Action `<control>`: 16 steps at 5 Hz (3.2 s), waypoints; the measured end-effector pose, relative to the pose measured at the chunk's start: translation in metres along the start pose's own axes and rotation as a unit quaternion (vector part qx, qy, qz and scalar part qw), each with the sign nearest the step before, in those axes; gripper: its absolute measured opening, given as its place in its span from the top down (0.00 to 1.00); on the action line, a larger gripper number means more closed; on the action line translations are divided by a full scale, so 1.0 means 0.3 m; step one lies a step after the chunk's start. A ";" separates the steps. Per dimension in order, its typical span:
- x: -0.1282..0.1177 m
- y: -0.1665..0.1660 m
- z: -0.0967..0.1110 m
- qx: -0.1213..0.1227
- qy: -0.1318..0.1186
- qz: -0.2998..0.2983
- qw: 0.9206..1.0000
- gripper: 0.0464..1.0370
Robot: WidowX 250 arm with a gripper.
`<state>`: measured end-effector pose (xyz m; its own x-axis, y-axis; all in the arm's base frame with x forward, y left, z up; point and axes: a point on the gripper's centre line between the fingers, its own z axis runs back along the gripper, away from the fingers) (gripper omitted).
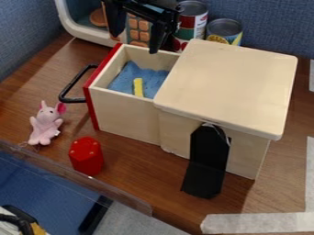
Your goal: Take the yellow things and put it in the left of drower
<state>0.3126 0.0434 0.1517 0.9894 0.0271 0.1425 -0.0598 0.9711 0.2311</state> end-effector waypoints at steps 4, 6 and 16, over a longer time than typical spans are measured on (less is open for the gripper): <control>-0.014 0.031 -0.095 -0.037 0.036 0.167 0.985 0.04; -0.030 0.063 -0.140 -0.066 0.039 0.269 0.960 0.04; -0.046 0.008 -0.321 -0.086 0.063 0.389 0.915 0.39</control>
<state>0.3116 0.0682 0.0576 0.6643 0.7425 0.0857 -0.7416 0.6691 -0.0488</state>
